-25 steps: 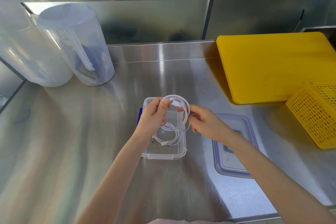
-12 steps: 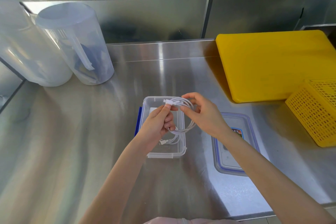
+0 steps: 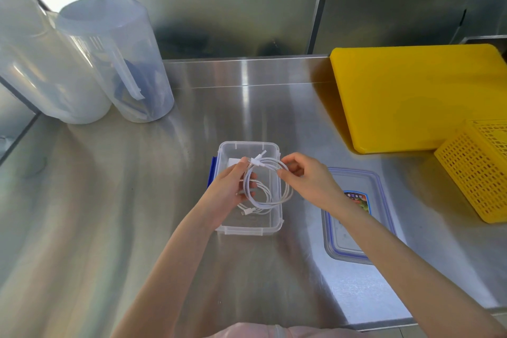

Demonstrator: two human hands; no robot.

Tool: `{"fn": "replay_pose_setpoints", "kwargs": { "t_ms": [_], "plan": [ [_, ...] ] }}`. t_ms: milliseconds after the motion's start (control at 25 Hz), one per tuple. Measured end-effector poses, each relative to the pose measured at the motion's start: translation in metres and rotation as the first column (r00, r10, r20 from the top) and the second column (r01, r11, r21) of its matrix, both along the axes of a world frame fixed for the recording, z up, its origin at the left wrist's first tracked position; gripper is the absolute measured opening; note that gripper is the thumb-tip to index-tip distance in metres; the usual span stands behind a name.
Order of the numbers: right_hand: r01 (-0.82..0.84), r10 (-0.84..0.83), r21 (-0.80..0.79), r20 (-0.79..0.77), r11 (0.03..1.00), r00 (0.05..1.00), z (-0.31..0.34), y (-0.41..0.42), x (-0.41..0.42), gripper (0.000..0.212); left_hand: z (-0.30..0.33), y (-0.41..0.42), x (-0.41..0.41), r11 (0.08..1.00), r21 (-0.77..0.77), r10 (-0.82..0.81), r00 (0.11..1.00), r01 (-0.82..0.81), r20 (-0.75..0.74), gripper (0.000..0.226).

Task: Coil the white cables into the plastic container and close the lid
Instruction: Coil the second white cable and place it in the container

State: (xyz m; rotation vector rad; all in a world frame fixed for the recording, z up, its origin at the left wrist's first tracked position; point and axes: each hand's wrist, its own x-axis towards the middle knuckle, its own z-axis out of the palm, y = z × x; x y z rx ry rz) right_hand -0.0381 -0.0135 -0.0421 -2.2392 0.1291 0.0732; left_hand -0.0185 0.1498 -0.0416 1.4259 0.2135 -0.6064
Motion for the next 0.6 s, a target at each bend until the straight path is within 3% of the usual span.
{"fn": "replay_pose_setpoints", "kwargs": {
  "t_ms": [240, 440, 600],
  "plan": [
    [-0.076, 0.070, -0.111, -0.051, 0.991, 0.996, -0.006, 0.011, 0.009, 0.021, -0.016, 0.007, 0.017, 0.932, 0.360, -0.113, 0.980, 0.048, 0.163, 0.025],
    [-0.229, 0.227, -0.435, -0.059, 0.871, 0.972, -0.014, 0.021, 0.025, 0.021, -0.031, 0.014, 0.032, 0.773, 0.624, -0.279, 0.943, 0.110, 0.179, 0.026],
    [-0.311, 0.291, -0.584, -0.131, 0.750, 0.948, -0.025, 0.028, 0.033, 0.025, -0.036, 0.011, 0.036, 0.586, 0.797, -0.486, 0.851, 0.146, 0.201, 0.031]
  ]
}}
